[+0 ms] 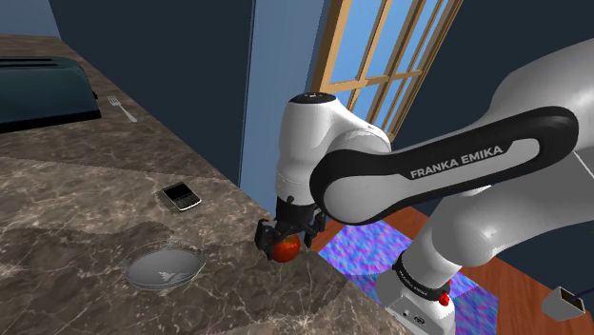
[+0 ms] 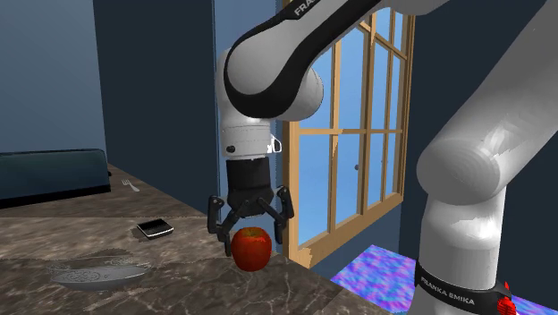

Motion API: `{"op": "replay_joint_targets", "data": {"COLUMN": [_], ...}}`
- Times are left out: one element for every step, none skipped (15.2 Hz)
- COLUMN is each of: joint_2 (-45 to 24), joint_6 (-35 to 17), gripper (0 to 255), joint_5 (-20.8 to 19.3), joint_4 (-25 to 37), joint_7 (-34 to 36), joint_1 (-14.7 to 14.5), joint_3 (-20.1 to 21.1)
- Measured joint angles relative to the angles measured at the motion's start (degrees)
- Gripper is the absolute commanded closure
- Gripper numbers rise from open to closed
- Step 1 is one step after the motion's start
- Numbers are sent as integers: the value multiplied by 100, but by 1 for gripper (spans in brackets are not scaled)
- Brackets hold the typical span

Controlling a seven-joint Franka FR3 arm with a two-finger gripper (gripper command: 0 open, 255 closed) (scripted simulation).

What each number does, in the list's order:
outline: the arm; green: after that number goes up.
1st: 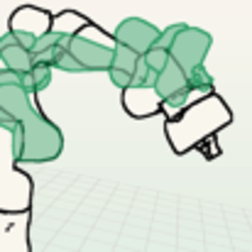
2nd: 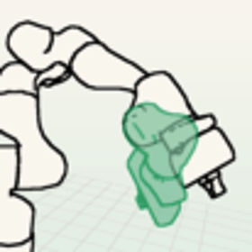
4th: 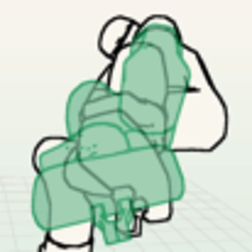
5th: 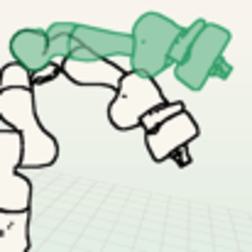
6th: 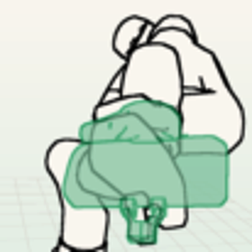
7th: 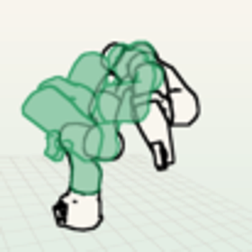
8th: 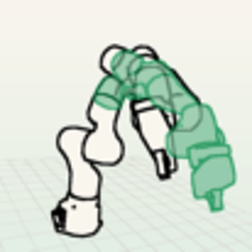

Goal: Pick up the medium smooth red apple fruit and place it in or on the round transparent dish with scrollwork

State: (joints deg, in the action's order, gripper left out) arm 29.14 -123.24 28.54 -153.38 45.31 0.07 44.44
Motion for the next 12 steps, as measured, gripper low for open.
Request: {"op": "replay_joint_targets", "data": {"joint_2": [-4, -5, -6, -4, -4, -4, -4, -5, -5, -7, -8, -9], "joint_6": [-4, -6, -8, -6, -6, -5, -5, -5, -5, -6, -6, -6], "gripper": [0, 0, 255, 255, 255, 255, 255, 255, 255, 255, 255, 255], "joint_5": [0, 0, 0, -1, -1, -1, 0, -1, -1, -1, -2, -3], "joint_4": [0, -1, -1, 2, 3, 3, 4, 4, 5, 6, 7, 8], "joint_7": [1, 1, 1, 2, 2, 2, 2, 2, 3, 3, 3, 3], "joint_1": [1, 2, 2, 2, 2, 1, 1, 1, 1, 2, 3, 4], "joint_3": [2, 3, 4, 3, 4, 4, 4, 4, 5, 5, 6, 6]}}
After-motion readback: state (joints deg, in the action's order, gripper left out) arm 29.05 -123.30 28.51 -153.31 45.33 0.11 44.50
